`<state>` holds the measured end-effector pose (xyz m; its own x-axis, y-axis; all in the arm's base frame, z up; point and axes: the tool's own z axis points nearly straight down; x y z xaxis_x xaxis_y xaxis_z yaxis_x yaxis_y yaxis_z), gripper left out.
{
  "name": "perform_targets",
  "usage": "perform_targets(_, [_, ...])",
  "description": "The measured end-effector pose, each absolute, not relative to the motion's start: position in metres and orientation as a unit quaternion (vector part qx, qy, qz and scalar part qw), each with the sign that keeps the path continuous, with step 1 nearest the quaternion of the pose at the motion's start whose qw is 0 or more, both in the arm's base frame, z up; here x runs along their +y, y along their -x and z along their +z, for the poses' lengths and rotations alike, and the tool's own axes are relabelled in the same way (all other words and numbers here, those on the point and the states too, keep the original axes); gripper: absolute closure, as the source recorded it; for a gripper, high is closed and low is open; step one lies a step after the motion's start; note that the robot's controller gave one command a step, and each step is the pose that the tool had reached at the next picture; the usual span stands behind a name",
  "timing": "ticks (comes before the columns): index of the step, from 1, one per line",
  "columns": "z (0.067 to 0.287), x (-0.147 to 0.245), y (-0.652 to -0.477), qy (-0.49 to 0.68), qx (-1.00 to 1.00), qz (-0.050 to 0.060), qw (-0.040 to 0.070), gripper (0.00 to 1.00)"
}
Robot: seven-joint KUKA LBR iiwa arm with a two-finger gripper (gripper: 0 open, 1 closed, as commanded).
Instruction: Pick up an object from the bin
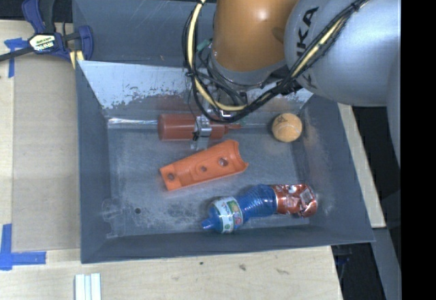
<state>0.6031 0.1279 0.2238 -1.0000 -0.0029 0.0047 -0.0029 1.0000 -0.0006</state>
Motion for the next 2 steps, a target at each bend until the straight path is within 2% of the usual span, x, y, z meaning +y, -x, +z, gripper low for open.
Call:
perform_targets(1, [0.229,0.127,-0.605,0.000,-1.000,0.000,-0.002,0.00])
perform_targets(2, [0.141,0.082,-0.591,-0.080,-0.997,0.000,0.000,0.00])
